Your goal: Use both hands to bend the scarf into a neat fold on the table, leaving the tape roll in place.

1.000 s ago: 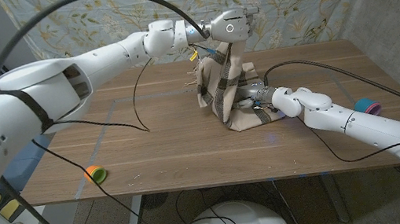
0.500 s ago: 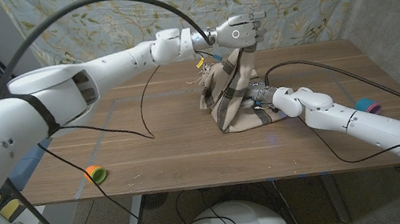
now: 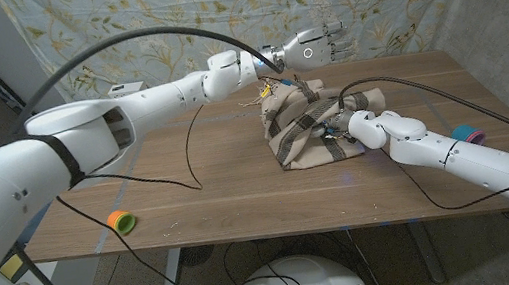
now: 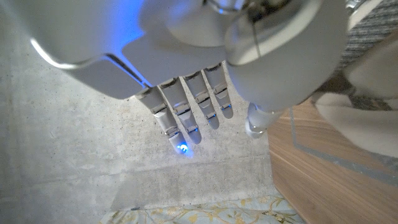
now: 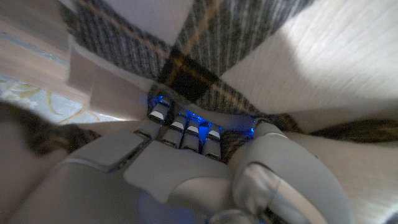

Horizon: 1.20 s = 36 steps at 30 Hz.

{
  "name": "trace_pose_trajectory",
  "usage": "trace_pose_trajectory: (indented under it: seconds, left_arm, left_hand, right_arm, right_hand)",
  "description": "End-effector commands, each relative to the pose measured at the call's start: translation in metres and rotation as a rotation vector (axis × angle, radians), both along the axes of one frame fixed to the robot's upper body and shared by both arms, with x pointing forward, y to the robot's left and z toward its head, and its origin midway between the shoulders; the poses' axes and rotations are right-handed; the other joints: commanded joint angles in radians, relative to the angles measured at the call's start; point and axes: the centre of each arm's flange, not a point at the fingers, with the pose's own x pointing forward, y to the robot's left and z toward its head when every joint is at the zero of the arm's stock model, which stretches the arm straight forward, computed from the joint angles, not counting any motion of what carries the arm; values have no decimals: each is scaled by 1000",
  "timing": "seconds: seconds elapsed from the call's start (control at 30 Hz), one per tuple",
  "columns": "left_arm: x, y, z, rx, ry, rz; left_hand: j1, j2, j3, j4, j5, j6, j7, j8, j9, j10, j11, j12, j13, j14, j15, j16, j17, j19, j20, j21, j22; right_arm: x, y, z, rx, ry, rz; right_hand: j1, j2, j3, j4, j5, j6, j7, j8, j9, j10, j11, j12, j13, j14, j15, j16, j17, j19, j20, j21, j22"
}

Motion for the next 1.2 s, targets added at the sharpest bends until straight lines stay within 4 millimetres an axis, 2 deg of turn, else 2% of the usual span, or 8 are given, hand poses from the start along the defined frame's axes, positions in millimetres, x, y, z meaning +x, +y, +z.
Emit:
trace_pose_trajectory:
  seconds: [0.03, 0.27, 0.47, 0.83, 1.03, 1.2]
  left_arm:
    - [-12, 8, -9, -113, -44, -45]
    - [-11, 23, -19, -128, -32, -8]
    - [-12, 34, -22, -154, -11, -19]
    - [-17, 54, -22, -222, 96, -53]
    - [-20, 69, -16, -253, 216, 12]
    - [-21, 84, -16, -290, 290, 40]
  left_hand:
    - [-20, 5, 2, 12, 5, -11, -2, -2, 1, -12, 0, 0, 0, -8, -167, -1, 1, -3, 2, -7, 3]
    - [-19, 14, 14, 7, 6, -14, -2, 0, 0, -13, -2, 2, 0, -13, -170, -1, 0, -4, 0, -14, 3]
    - [-12, 16, 26, -5, 7, -9, -2, 3, 0, -13, -2, 4, -1, -14, -171, -2, -2, -4, -1, -20, 3]
    - [-17, 15, 34, -12, 5, 1, -2, 7, -1, -4, -1, 10, -2, -8, -167, 1, -3, 0, 2, -26, 3]
    - [-57, -7, 29, -8, 2, 39, -2, 16, -1, 27, -1, 21, -3, 2, -165, 5, -3, 5, 18, -40, 4]
    - [-79, -4, 35, -3, 2, 80, -2, 23, 0, 51, -1, 27, -3, 8, -165, 7, -3, 3, 26, -51, 4]
  right_arm:
    - [-19, -14, 29, 34, -82, -33]
    - [-43, -23, 46, 18, -142, -61]
    - [-67, -29, 50, -14, -165, -107]
    - [-111, -63, 35, 17, -145, -271]
    - [-137, -83, 27, 64, -157, -373]
    - [-160, -103, 22, 120, -179, -467]
  right_hand:
    - [8, 2, 5, 0, 6, 9, -1, -1, 2, 6, -5, 2, 3, 8, -9, 2, -2, 0, -7, -2, -1]
    - [8, 1, 7, -2, 6, 12, -1, -1, 1, 6, -6, 2, 3, 10, -10, 3, -5, 4, -7, -2, -1]
    - [7, 0, 7, -3, 5, 17, -5, 0, 1, 9, -8, 2, 3, 12, -10, 4, -7, 7, -7, -2, -1]
    - [4, -2, 8, -3, 4, 19, -8, 0, 1, 12, -12, 3, 3, 17, -12, 6, -9, 12, -7, -3, -1]
    - [3, -2, 9, -4, 4, 21, -9, 1, 1, 13, -11, 3, 3, 20, -14, 7, -11, 13, -6, -3, -1]
    - [4, -2, 11, -5, 5, 25, -12, 2, 1, 17, -14, 4, 3, 23, -16, 8, -13, 16, -7, -4, -1]
